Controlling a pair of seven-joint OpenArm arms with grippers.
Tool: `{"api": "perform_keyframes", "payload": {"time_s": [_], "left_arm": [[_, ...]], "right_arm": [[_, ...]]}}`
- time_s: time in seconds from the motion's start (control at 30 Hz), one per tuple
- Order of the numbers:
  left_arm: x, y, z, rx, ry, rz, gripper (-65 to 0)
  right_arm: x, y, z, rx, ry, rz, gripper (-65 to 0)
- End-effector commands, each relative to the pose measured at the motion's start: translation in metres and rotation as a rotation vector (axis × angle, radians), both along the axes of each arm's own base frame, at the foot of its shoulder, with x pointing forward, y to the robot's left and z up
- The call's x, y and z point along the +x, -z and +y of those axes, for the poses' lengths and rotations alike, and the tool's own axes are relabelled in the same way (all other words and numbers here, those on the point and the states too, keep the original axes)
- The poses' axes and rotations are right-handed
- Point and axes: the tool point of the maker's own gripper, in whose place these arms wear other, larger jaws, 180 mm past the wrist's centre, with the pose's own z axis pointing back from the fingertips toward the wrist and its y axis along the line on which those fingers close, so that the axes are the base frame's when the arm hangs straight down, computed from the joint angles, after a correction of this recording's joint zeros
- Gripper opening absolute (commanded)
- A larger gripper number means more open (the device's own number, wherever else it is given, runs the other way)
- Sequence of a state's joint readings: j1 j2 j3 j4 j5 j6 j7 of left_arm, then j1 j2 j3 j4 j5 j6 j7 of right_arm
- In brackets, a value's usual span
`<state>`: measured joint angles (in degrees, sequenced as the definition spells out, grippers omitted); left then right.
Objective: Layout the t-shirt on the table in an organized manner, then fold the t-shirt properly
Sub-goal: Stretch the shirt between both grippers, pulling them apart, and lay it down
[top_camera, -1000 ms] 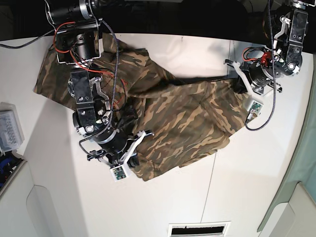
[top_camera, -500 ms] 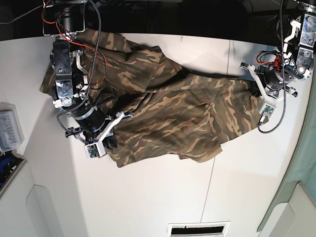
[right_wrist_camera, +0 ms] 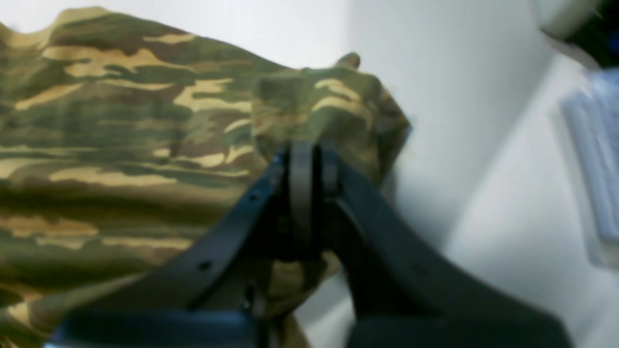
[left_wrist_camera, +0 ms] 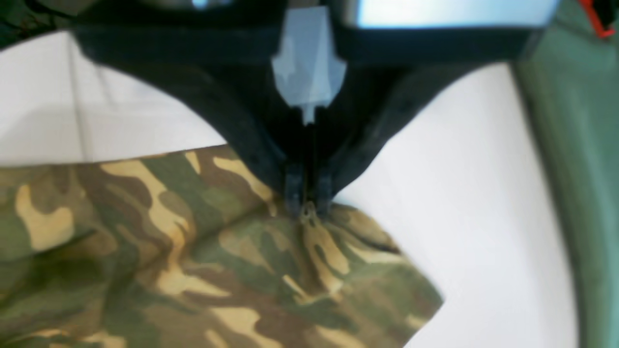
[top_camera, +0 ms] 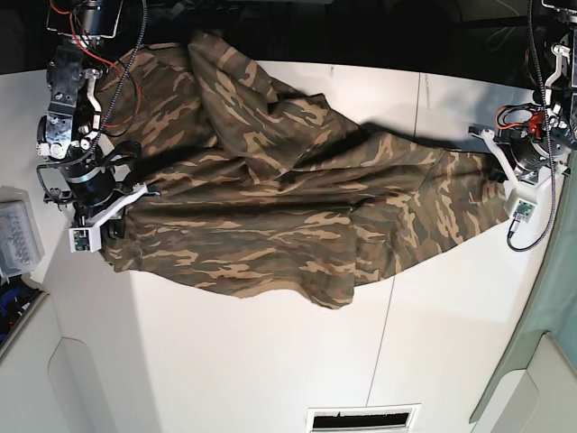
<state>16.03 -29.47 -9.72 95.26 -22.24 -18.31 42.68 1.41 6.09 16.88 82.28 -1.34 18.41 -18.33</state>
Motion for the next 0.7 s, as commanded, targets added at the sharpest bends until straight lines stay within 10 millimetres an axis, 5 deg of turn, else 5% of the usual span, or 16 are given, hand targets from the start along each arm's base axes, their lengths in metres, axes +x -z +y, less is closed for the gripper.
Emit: {"api": "perform_keyframes", "payload": {"time_s": [0.0, 0.3, 0.43, 0.57, 0.67], "left_arm": [[0.008, -0.011, 0.001, 0.000, 0.016, -0.034, -65.0], [0.010, -0.013, -0.004, -0.032, 0.015, -0.042, -64.4], [0.013, -0.015, -0.008, -0.063, 0.013, -0.060, -49.2], [0.024, -0.024, -0.014, -0.114, 0.010, -0.109, -46.8], [0.035, -0.033, -0.021, -0.167, 0.004, -0.122, -46.8]], "right_arm": [[0.007, -0.015, -0.010, -0.004, 0.017, -0.053, -65.0], [-0.025, -0.002, -0.060, -0.007, 0.185, -0.017, -65.0], [-0.026, -0.009, -0.071, 0.100, 0.258, -0.059, -65.0], [-0.028, -0.005, -0.066, 0.166, 0.270, -0.031, -38.9], [-0.031, -0.002, -0.064, 0.183, 0.268, 0.004, -37.0]]}}
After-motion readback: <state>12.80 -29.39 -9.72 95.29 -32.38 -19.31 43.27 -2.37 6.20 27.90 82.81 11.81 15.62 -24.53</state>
